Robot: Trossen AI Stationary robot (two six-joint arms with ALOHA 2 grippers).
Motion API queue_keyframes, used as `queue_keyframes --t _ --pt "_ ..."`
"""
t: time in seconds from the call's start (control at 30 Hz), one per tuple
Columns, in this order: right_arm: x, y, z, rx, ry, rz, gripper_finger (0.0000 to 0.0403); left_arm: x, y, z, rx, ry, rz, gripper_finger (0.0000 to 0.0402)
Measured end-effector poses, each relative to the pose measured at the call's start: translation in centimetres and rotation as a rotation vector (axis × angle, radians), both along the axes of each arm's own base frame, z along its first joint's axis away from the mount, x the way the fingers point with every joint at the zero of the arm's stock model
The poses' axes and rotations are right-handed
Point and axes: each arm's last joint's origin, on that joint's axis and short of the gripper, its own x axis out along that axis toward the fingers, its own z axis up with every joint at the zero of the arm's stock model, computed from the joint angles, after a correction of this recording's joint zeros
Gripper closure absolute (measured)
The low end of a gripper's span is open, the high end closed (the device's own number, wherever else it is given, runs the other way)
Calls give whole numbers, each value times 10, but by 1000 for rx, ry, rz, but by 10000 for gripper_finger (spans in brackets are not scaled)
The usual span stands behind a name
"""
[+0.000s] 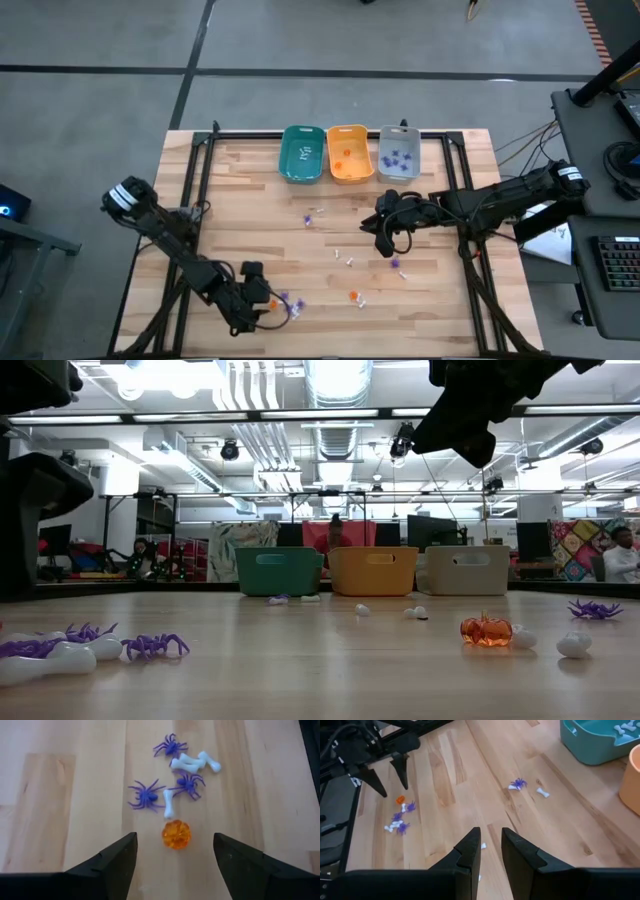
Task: Sort Halloween decoration
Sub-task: Put the orange pumpkin toy into the yellow bin
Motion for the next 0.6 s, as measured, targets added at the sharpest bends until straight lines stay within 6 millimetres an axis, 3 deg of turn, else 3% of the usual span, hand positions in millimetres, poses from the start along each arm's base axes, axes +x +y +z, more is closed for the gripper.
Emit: queue_keyframes --t 0.33,0.6 --pt "0 0 0 -11 0 6 335 11 -11 -19 43 46 6 170" --pt "0 -1 0 -43 -2 -2 335 15 -16 -24 48 49 26 171"
